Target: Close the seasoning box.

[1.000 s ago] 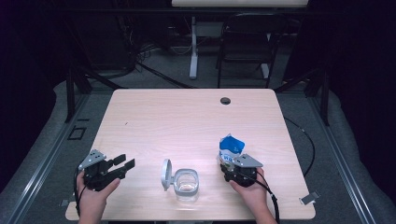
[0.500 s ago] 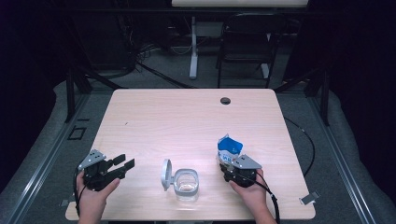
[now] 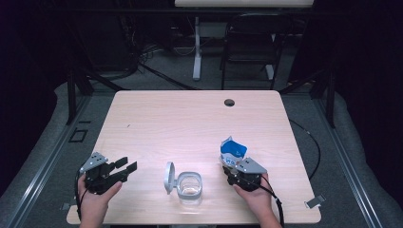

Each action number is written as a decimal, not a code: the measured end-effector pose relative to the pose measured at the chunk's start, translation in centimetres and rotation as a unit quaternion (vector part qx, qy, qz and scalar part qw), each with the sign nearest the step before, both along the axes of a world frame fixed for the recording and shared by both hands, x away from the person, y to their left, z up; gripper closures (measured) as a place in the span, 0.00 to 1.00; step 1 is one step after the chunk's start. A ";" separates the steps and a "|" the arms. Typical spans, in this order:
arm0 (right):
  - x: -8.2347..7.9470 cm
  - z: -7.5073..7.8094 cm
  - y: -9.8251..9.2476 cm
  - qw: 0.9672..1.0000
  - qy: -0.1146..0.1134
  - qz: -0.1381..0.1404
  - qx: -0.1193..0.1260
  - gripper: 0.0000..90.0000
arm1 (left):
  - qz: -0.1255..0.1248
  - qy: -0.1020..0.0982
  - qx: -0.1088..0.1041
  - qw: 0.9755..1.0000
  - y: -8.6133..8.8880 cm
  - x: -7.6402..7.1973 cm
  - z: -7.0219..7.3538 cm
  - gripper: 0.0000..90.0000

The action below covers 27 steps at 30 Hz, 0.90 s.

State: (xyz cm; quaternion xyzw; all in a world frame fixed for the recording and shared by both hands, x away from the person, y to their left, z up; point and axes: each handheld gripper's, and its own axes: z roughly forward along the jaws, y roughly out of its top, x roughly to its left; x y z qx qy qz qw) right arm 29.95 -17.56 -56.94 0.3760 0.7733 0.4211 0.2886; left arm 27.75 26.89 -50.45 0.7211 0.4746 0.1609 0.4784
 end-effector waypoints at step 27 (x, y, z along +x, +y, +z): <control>-2.3 3.1 1.7 0.997 -0.059 0.048 -0.008 0.49 | 0.000 0.001 0.001 1.000 0.0 -0.1 0.0 0.57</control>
